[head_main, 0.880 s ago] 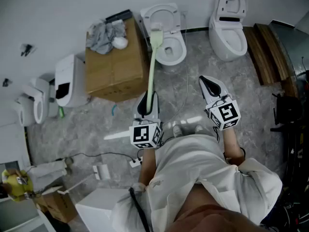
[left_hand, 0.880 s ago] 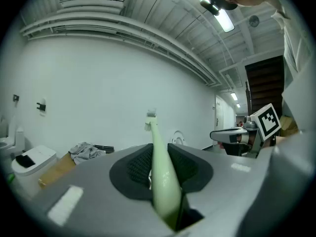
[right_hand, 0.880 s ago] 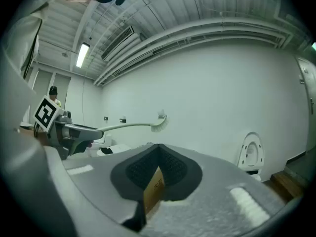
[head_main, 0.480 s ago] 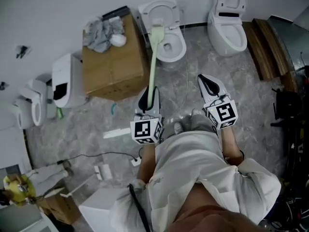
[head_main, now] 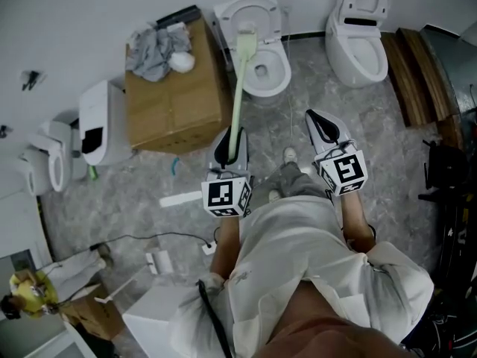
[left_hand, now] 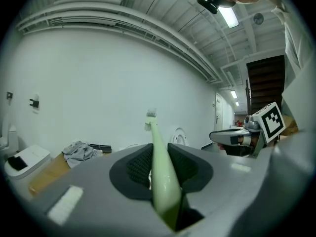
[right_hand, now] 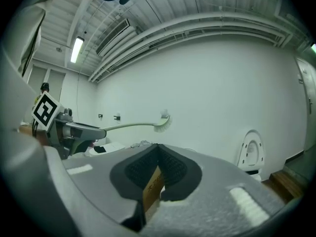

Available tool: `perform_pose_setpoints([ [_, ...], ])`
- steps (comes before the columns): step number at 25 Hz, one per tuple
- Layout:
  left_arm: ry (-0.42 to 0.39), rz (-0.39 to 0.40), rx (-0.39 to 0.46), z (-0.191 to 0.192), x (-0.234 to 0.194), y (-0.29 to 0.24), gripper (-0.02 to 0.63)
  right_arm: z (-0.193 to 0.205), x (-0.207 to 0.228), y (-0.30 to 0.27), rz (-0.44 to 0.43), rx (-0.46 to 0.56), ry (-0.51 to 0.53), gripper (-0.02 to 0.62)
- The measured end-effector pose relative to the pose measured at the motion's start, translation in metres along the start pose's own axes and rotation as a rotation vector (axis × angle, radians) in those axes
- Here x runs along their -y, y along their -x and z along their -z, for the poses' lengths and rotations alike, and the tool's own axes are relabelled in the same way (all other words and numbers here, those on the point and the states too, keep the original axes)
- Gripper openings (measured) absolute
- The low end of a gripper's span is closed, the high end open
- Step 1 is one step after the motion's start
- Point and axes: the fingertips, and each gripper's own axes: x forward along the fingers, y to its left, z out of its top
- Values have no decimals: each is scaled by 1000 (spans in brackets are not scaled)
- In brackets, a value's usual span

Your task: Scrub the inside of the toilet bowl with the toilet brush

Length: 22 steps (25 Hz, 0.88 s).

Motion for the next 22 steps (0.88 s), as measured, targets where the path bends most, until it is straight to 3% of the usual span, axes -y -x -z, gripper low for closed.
perform_pose_setpoints([
  [14,-20,-97,-35,-16,-5,-130,112,-4,105,-93,-109,-16,2,2],
  [22,-9,-131,-49,-16,-7,-179,113,0,148,-132,-162,-39,13,2],
])
